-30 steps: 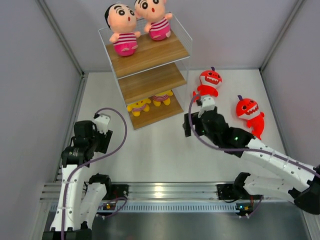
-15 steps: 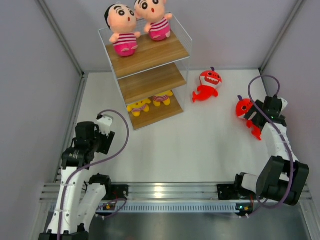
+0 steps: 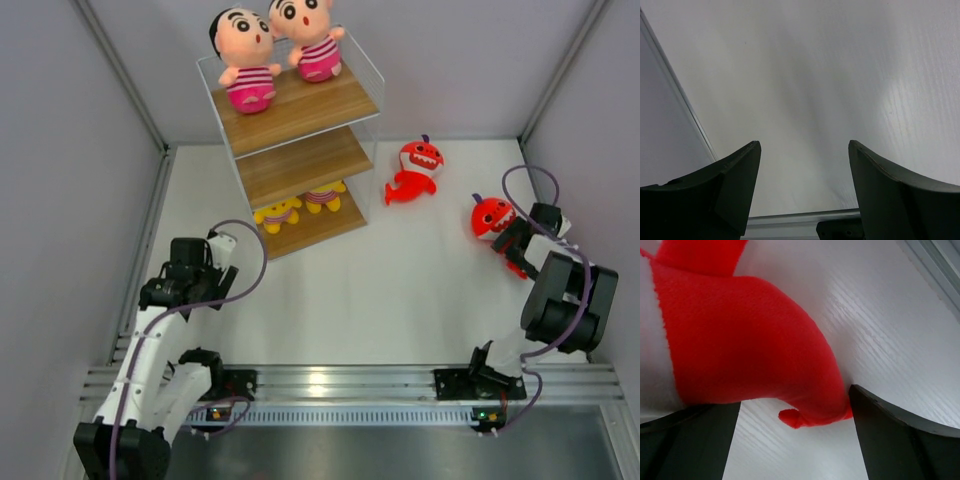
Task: Place and organize the stuffed toys onto the shelf
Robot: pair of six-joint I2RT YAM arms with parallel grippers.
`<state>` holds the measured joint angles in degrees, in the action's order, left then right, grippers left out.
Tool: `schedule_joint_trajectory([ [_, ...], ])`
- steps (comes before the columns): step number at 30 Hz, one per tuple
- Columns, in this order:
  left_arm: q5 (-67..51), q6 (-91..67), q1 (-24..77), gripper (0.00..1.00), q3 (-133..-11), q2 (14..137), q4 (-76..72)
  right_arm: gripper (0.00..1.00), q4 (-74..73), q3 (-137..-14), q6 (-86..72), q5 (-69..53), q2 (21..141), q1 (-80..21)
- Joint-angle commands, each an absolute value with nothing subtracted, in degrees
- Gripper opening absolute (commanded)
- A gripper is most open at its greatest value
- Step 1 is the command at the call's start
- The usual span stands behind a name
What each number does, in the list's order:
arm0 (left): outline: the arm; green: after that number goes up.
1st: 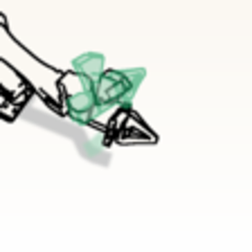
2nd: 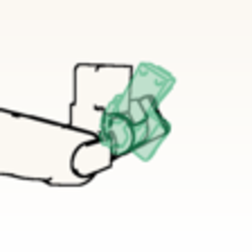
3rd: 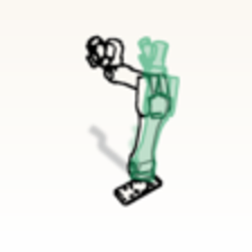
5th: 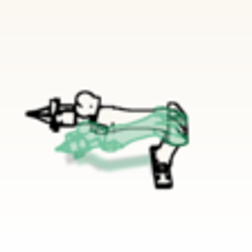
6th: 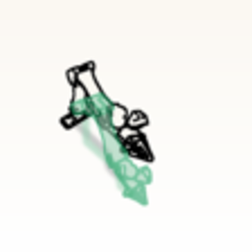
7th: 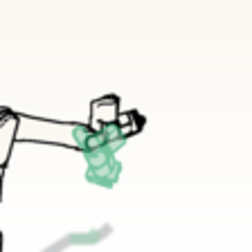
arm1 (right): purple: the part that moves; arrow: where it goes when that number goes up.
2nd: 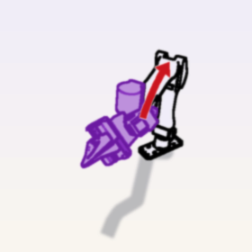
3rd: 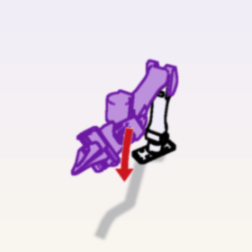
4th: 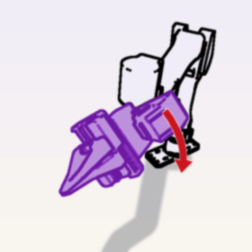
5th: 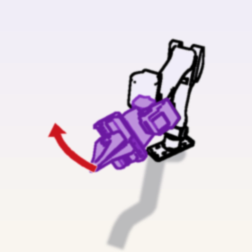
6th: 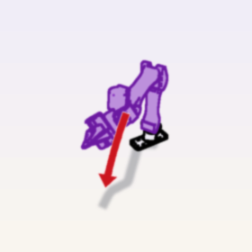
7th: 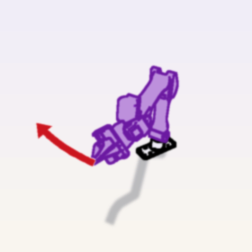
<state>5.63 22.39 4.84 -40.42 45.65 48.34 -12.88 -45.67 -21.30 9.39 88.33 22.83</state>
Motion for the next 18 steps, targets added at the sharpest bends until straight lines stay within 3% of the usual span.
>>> schedule_joint_trajectory([
  [1, 5.63, 21.27, 4.05, 0.76, -42.80, 46.49, 45.35, 0.89, -8.79, -50.09, -18.29, 6.42, 90.96, 23.91],
  [2, 5.28, 21.18, 3.87, 0.76, -42.89, 46.67, 45.26, 0.87, -8.44, -50.27, -18.28, 5.72, 91.40, 24.25],
  [4, 5.01, 21.10, 3.17, 0.76, -43.06, 47.02, 45.26, 0.72, -6.42, -49.58, -18.54, 2.39, 91.93, 24.96],
  [5, 4.75, 21.09, 2.82, 0.76, -43.15, 47.02, 45.35, 0.64, -5.98, -49.40, -18.28, 1.33, 91.85, 25.31],
  [6, 4.49, 21.09, 2.55, 0.76, -43.24, 47.11, 45.26, 0.48, -5.19, -49.05, -17.93, 0.80, 91.41, 25.31],
  [12, 2.82, 21.09, 1.58, 0.76, -43.24, 47.02, 45.26, 0.00, -5.10, -48.43, -17.67, -3.17, 85.81, 24.88],
  [18, 2.11, 21.44, 1.58, 0.76, -42.80, 46.23, 45.26, 0.00, -10.28, -47.99, -16.87, 3.86, 72.02, 18.38],
])
